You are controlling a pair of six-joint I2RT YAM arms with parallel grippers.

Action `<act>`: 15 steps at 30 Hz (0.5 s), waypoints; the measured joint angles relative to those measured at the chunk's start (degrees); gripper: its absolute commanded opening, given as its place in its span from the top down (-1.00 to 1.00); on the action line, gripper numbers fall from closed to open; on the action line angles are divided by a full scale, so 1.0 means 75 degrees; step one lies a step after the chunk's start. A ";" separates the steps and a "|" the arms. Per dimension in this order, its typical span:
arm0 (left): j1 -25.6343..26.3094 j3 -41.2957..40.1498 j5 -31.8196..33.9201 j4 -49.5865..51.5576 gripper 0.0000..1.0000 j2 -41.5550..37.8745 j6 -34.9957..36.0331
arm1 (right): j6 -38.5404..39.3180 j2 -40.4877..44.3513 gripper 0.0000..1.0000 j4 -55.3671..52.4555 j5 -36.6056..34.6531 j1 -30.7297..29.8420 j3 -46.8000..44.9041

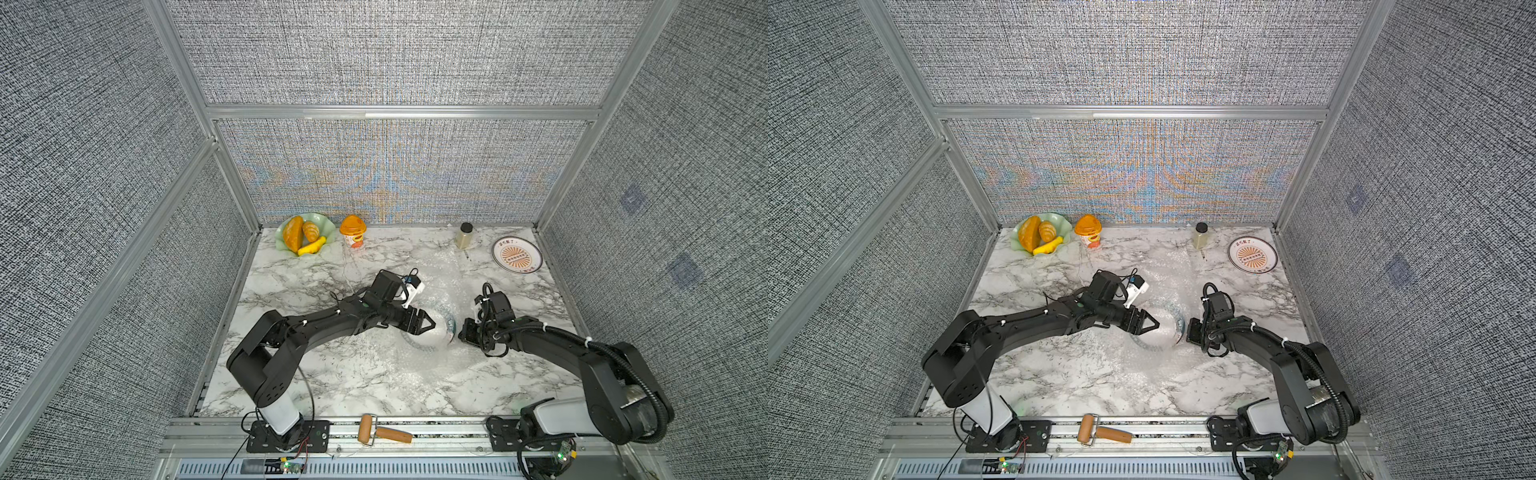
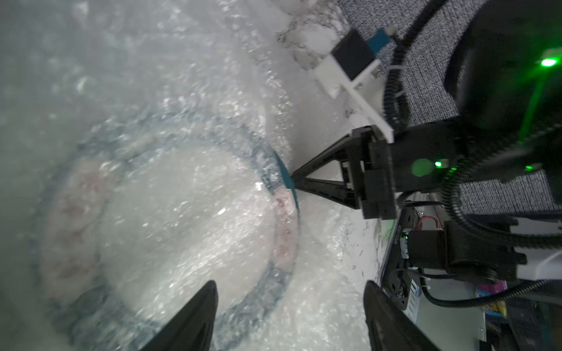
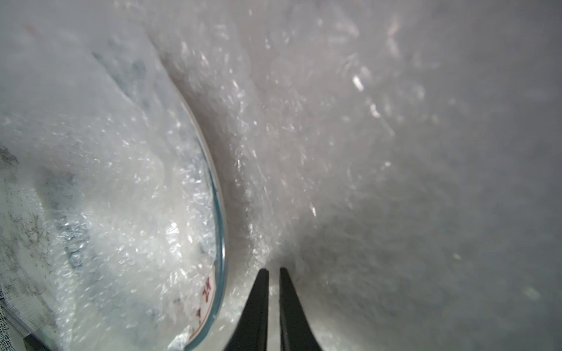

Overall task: Unpack dinner plates from bubble wrap
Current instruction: Unwrap the bubble wrap.

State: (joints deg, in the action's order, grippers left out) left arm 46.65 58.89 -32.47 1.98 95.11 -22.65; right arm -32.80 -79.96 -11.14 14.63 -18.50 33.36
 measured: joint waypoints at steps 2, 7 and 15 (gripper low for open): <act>0.0402 0.0309 0.0271 0.0411 -0.63 -0.0146 0.0373 | 0.0003 0.0000 0.75 0.0000 0.0029 0.0009 0.0000; 0.1291 0.0382 0.0976 0.1413 -0.69 -0.0271 0.1154 | 0.0003 -0.0038 0.75 0.0032 0.0105 0.0058 -0.0006; 0.2206 0.0874 0.2381 0.2294 -0.72 0.0326 0.1478 | -0.0009 -0.0207 0.74 0.0259 0.0286 0.0067 -0.0035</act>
State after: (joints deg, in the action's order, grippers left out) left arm 63.20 65.45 -14.61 19.18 97.56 -11.57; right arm -32.86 -81.52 -9.19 16.78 -18.00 33.10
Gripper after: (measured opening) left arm 0.853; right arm 0.127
